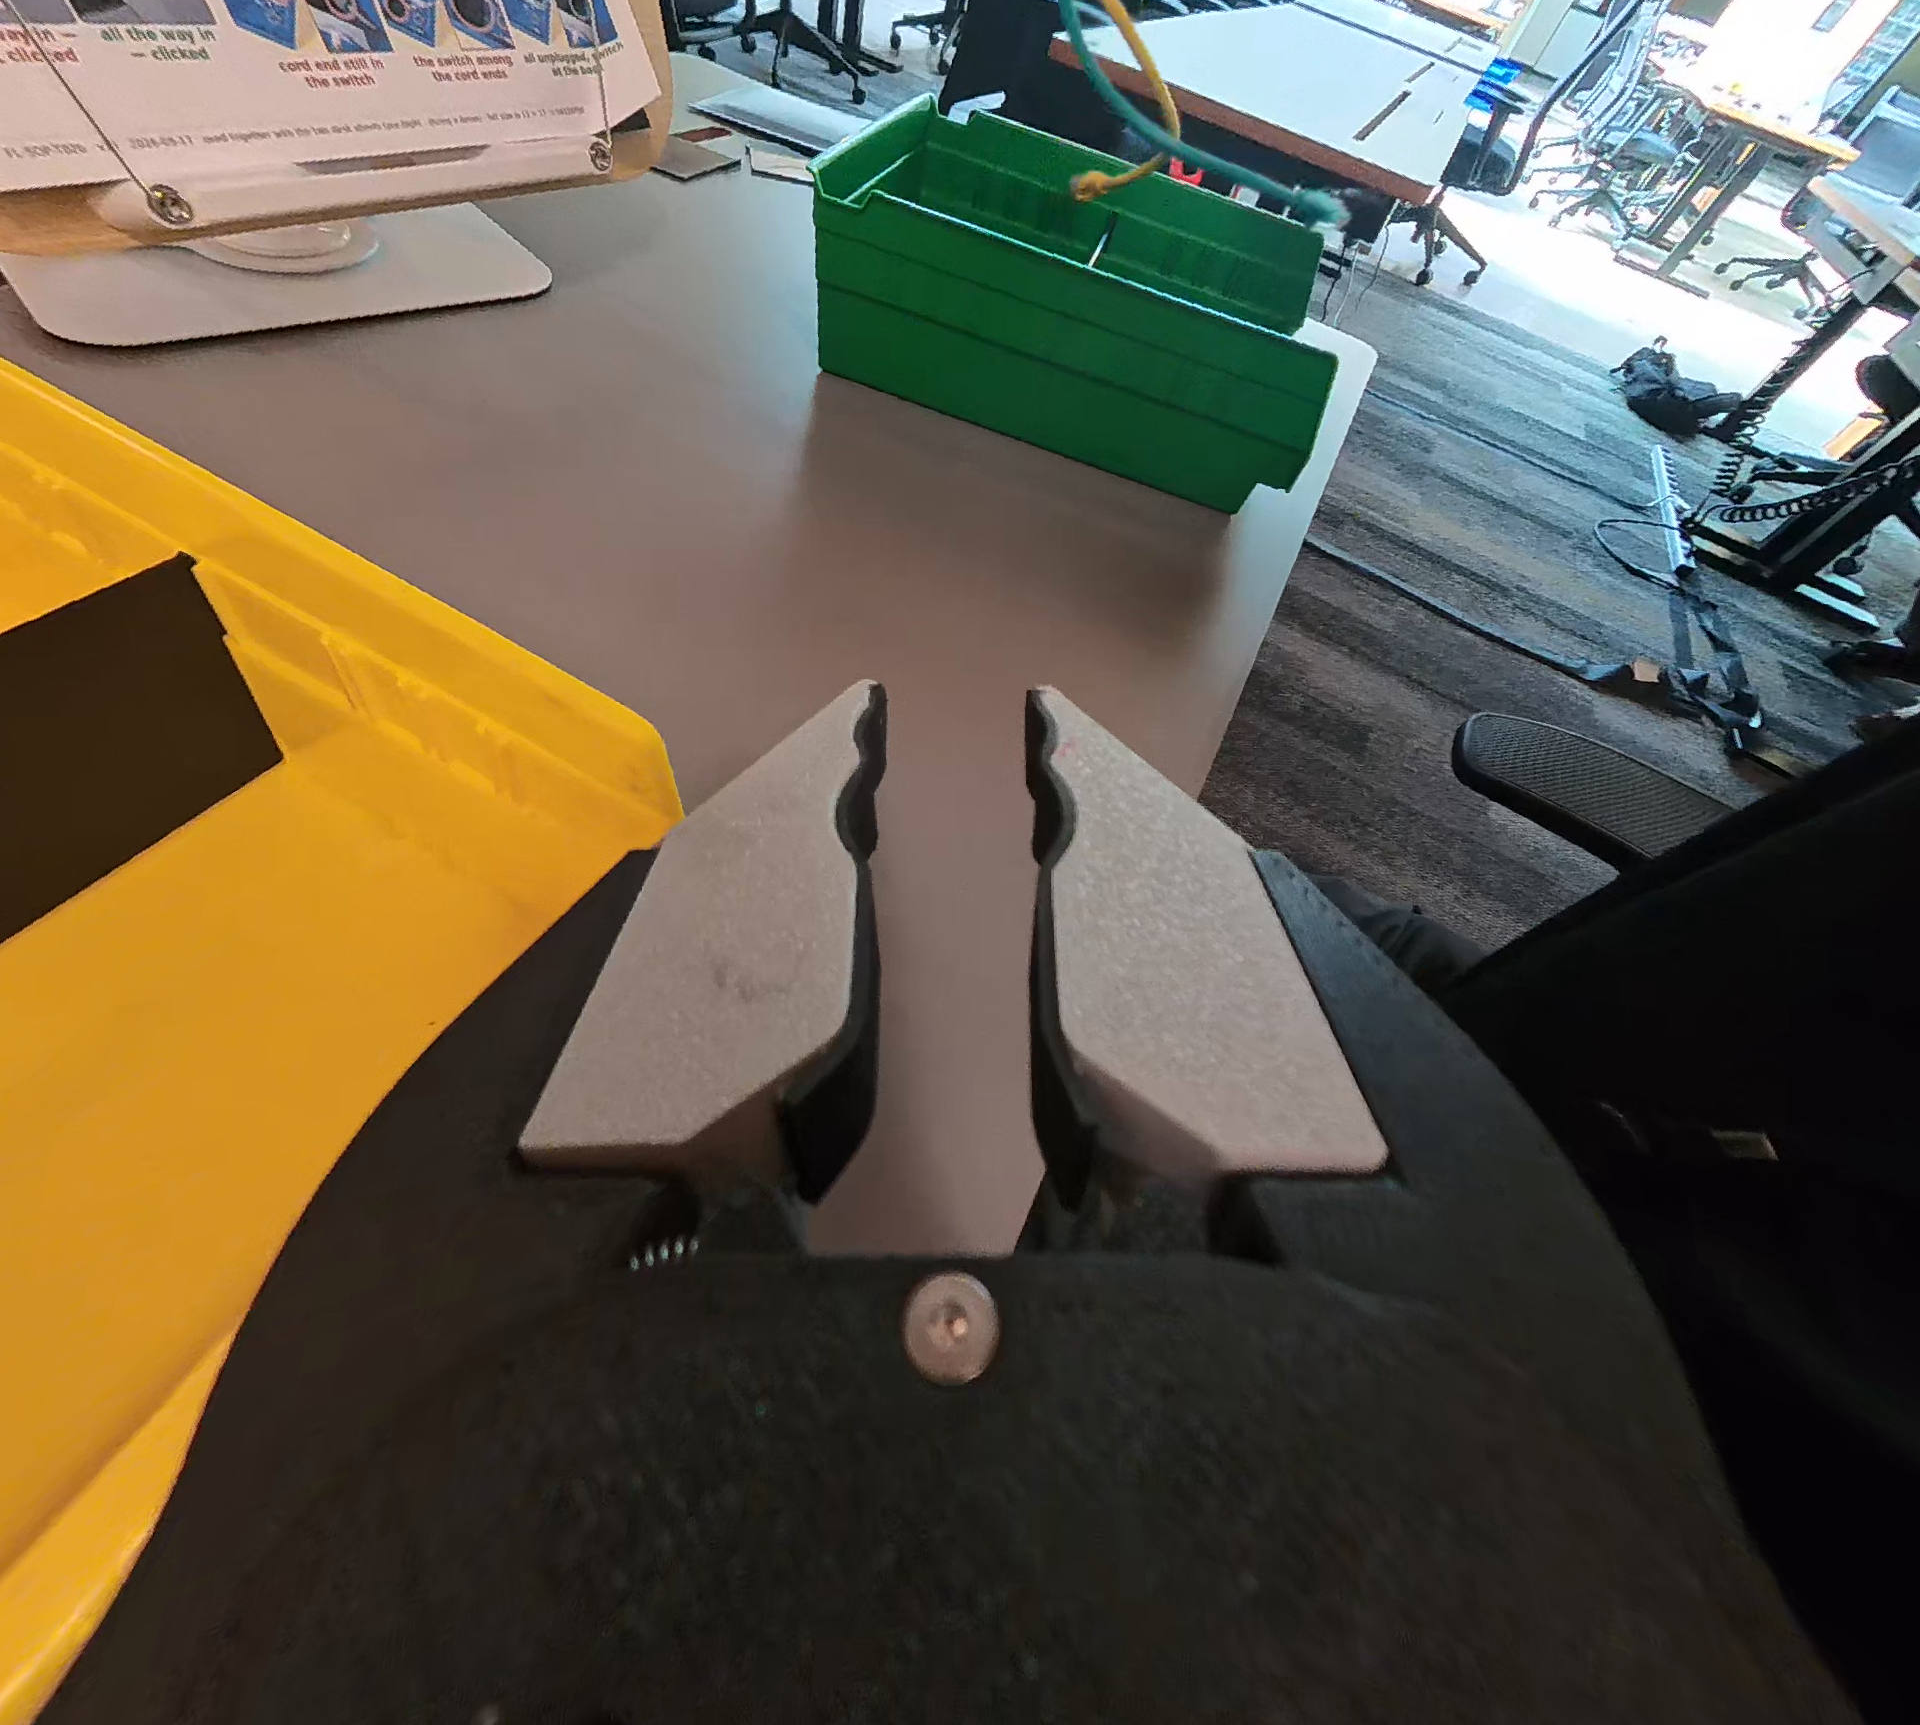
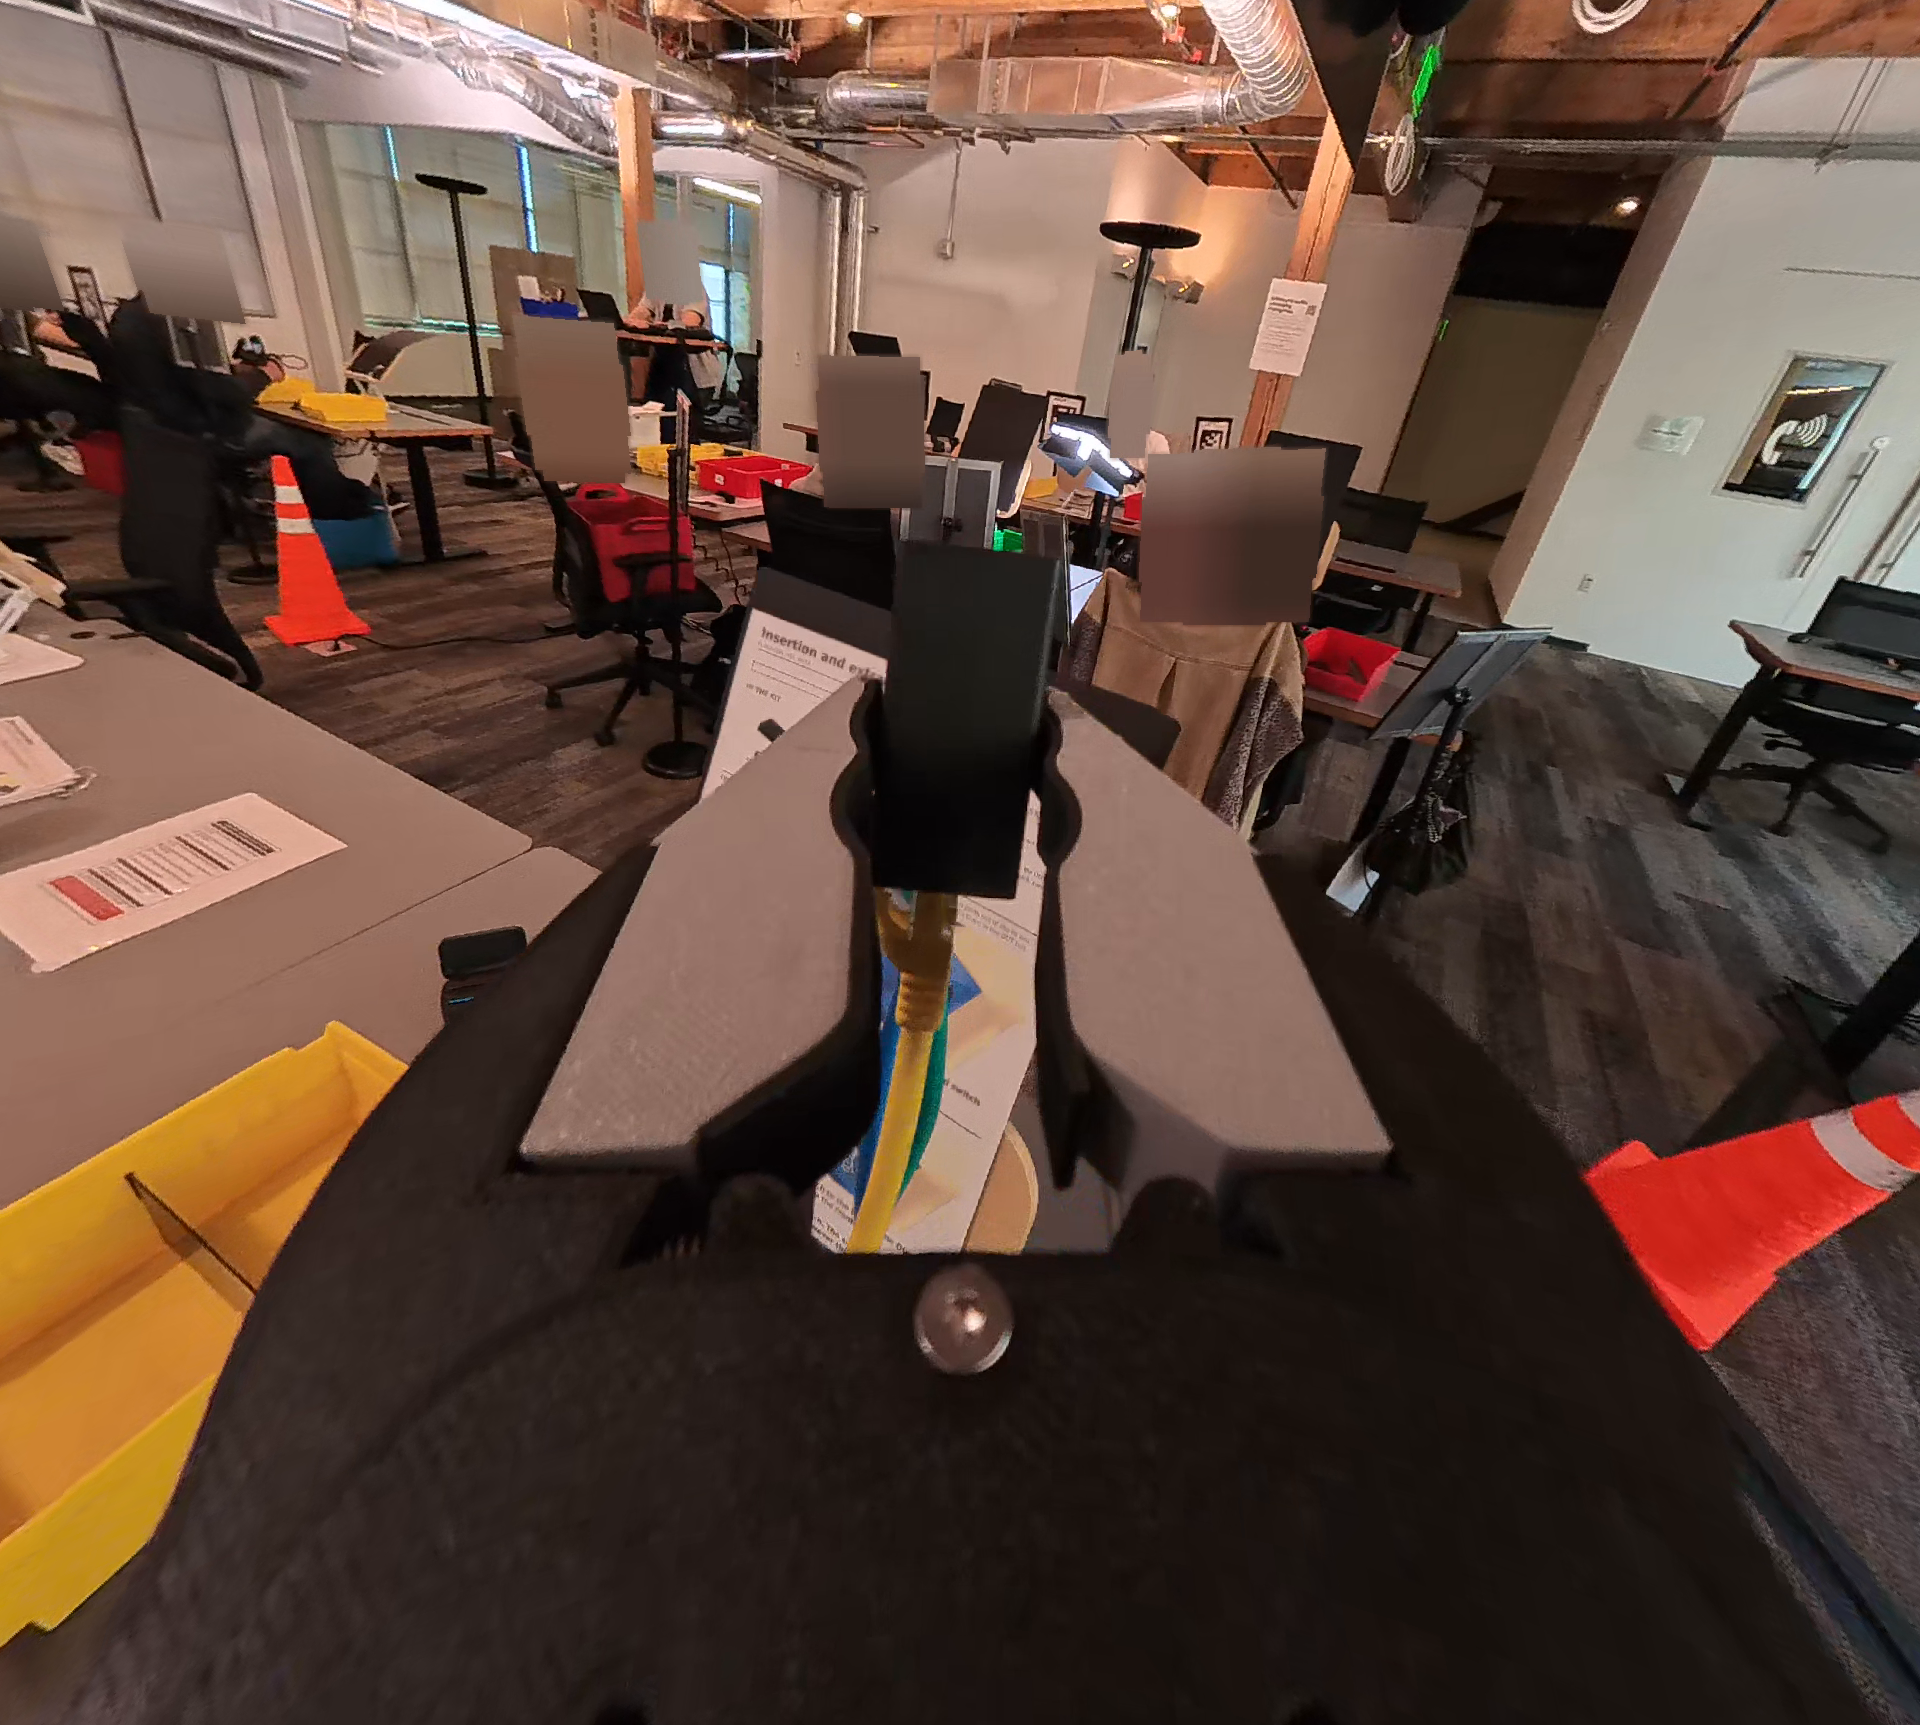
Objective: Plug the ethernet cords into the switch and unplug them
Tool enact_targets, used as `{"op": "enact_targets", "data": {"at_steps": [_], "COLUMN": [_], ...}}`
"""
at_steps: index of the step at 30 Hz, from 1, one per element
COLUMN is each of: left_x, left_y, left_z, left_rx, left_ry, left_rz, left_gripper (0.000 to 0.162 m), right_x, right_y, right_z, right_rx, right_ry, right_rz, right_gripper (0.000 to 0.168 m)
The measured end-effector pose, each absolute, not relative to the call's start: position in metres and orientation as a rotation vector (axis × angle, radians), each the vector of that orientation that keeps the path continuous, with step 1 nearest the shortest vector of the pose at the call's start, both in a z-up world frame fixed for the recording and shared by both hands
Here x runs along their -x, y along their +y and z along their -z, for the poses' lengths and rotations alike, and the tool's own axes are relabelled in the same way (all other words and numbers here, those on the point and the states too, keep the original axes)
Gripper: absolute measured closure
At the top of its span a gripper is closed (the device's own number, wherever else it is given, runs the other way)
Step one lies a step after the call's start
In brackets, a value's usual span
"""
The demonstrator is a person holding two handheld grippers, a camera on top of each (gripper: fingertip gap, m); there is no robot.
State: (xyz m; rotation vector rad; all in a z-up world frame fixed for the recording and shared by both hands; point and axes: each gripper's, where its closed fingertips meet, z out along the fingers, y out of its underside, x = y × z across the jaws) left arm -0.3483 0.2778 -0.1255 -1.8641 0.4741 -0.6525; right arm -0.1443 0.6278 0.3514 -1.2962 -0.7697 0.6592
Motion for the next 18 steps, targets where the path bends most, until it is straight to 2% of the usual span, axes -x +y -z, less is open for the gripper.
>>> {"op": "enact_targets", "data": {"at_steps": [7, 18], "left_x": [0.349, 0.343], "left_y": [0.28, 0.285], "left_z": [0.127, 0.137], "left_rx": [1.866, 1.901], "left_ry": [0.465, 0.479], "left_rz": [0.661, 0.66], "left_gripper": [0.138, 0.138], "right_x": [0.142, 0.129], "right_y": [0.658, 0.646], "right_z": [-0.311, -0.296], "right_rx": [1.349, 1.152], "right_ry": [-0.762, -0.828], "right_rz": [-0.64, -0.833], "right_gripper": [0.143, 0.143]}}
